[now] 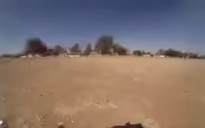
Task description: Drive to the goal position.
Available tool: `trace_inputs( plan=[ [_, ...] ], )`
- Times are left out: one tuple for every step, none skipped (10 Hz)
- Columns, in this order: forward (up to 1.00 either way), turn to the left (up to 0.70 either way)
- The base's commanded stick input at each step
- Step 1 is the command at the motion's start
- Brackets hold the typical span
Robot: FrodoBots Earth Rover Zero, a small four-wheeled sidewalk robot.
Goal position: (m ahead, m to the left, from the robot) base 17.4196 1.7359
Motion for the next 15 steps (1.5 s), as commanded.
trace_inputs(
  plan=[
    [1.00, 0.00],
    [1.00, 0.00],
    [1.00, 0.00],
    [1.00, 0.00],
    [1.00, 0.00],
    [1.00, 0.00],
    [1.00, 0.00],
    [1.00, 0.00],
    [1.00, 0.00],
    [1.00, 0.00],
    [1.00, 0.00],
    [1.00, 0.00],
    [1.00, 0.00],
    [1.00, 0.00],
    [1.00, 0.00]
  ],
)
